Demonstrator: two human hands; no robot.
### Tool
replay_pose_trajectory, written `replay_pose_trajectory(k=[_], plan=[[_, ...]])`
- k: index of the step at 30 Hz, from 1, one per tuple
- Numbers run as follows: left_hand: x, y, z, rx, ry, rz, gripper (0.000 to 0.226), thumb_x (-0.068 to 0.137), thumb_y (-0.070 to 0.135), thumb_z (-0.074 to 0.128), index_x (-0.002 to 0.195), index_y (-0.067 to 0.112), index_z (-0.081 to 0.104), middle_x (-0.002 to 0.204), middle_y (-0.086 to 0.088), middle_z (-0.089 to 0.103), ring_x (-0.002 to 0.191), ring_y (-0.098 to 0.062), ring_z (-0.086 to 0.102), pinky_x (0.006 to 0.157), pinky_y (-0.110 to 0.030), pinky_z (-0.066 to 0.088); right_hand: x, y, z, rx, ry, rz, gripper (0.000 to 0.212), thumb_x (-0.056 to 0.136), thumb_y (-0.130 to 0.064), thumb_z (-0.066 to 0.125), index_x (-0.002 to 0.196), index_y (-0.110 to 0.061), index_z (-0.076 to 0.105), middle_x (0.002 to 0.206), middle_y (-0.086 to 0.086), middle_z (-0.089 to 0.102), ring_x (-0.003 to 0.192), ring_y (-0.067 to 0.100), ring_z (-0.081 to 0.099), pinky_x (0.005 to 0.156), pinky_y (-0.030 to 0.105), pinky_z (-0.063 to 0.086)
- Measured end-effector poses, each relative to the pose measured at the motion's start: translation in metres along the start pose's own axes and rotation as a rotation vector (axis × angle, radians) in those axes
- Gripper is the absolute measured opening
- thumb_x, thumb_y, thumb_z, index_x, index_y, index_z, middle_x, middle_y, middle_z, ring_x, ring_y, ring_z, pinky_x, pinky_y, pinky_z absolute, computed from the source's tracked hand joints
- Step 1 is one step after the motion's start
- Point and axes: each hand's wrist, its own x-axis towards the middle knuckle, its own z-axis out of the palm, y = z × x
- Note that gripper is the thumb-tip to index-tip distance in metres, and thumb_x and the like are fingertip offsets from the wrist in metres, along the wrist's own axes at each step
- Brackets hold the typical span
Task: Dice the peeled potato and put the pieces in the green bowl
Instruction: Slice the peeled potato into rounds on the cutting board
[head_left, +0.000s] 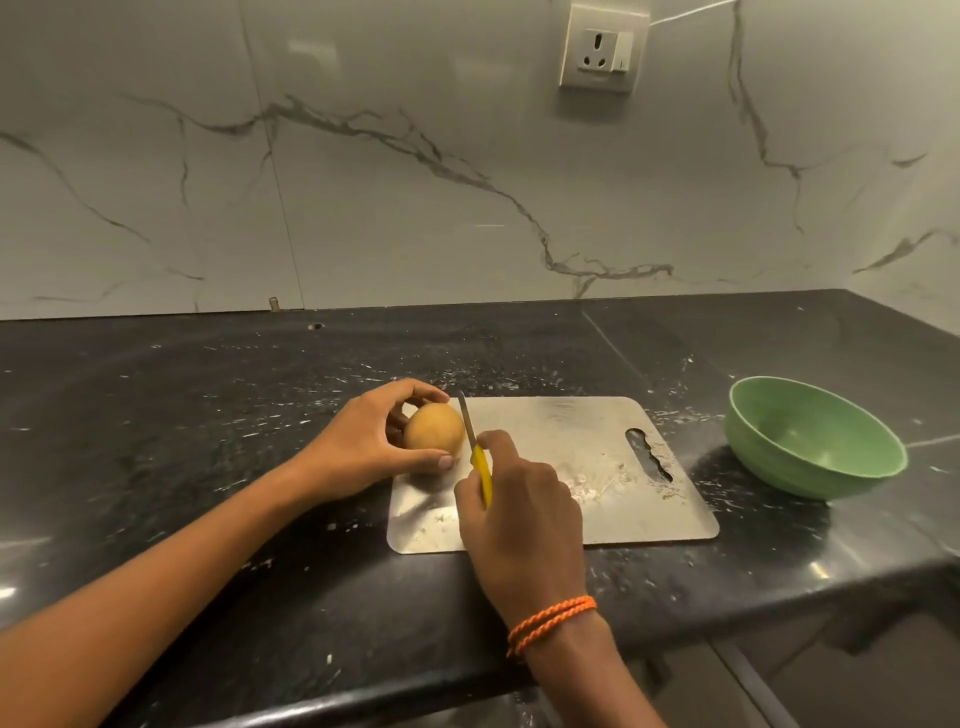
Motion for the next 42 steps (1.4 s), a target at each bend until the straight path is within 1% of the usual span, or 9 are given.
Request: replay_pose_trajectory(k=[11,15,17,22,24,27,31,38,42], plan=[[-0.005,-0.002,0.004,-0.04,0.121,0.058,0.066,0.064,0.058,0.093,0.12,0.036,0.066,0.113,0.019,0.068,0.097,0.0,0.067,0.084,-0.024,0.059,-0.002,-0.015,0.002,-0.087,-0.027,-0.012,0.025,0.1,-0.032,0.048,0.125,-0.027,0.047,0.082,0.001,0.067,0.07,0.022,0.064,0.059,0.035,0.051],[-0.005,-0.003,0.004,-0.052,0.123,0.084,0.067,0.064,0.057,0.093,0.121,0.032,0.067,0.114,0.017,0.069,0.098,-0.002,0.067,0.082,-0.027,0.06,-0.003,-0.013,0.003,-0.096,-0.097,-0.011,0.031,0.103,-0.036,0.044,0.133,-0.029,0.044,0.093,0.001,0.069,0.078,0.019,0.065,0.068,0.033,0.055],[-0.005,-0.005,0.005,-0.059,0.136,0.093,0.068,0.064,0.059,0.094,0.121,0.033,0.068,0.115,0.018,0.068,0.098,-0.003,0.067,0.081,-0.026,0.059,-0.004,-0.011,0.002,-0.089,-0.121,-0.007,0.032,0.104,-0.038,0.043,0.135,-0.03,0.043,0.1,0.0,0.069,0.084,0.018,0.065,0.069,0.028,0.051],[-0.007,-0.007,0.004,-0.084,0.159,0.099,0.065,0.065,0.055,0.094,0.121,0.033,0.069,0.115,0.017,0.069,0.098,-0.003,0.067,0.081,-0.024,0.058,0.002,-0.012,0.0,-0.127,-0.17,0.009,0.035,0.103,-0.038,0.041,0.136,-0.028,0.042,0.108,0.003,0.065,0.096,0.025,0.063,0.069,0.032,0.036],[-0.009,-0.006,0.004,-0.083,0.16,0.105,0.066,0.065,0.053,0.094,0.123,0.033,0.068,0.117,0.017,0.068,0.1,-0.002,0.067,0.083,-0.025,0.06,0.002,-0.012,0.0,-0.111,-0.13,0.041,0.036,0.102,-0.04,0.043,0.137,-0.031,0.044,0.108,0.002,0.067,0.096,0.023,0.064,0.068,0.031,0.038],[-0.01,-0.008,0.004,-0.078,0.158,0.108,0.067,0.067,0.052,0.095,0.125,0.033,0.068,0.118,0.016,0.068,0.101,-0.006,0.069,0.084,-0.03,0.062,0.0,-0.008,0.006,-0.101,0.01,0.058,0.032,0.099,-0.039,0.05,0.129,-0.032,0.054,0.093,-0.001,0.071,0.079,0.019,0.065,0.06,0.028,0.043],[-0.009,-0.011,0.003,-0.084,0.177,0.104,0.068,0.067,0.055,0.092,0.128,0.034,0.068,0.117,0.018,0.069,0.101,-0.008,0.07,0.085,-0.032,0.062,-0.001,-0.011,0.012,-0.095,0.117,0.021,0.035,0.085,-0.03,0.073,0.119,-0.027,0.066,0.062,-0.006,0.065,0.047,0.012,0.048,0.043,0.017,0.032],[-0.011,-0.012,0.003,-0.095,0.176,0.089,0.069,0.07,0.057,0.09,0.132,0.036,0.068,0.123,0.02,0.067,0.104,-0.005,0.069,0.087,-0.028,0.061,-0.003,-0.016,0.009,-0.104,0.106,0.017,0.041,0.078,-0.025,0.079,0.117,-0.024,0.069,0.054,-0.008,0.06,0.044,0.009,0.033,0.044,0.012,0.015],[-0.011,-0.009,0.003,-0.087,0.18,0.085,0.07,0.068,0.058,0.088,0.13,0.033,0.068,0.125,0.021,0.066,0.103,-0.004,0.067,0.085,-0.025,0.06,-0.002,-0.017,0.012,-0.143,0.08,-0.006,0.038,0.076,-0.026,0.079,0.112,-0.023,0.067,0.054,-0.006,0.059,0.041,0.014,0.048,0.042,0.019,0.024]])
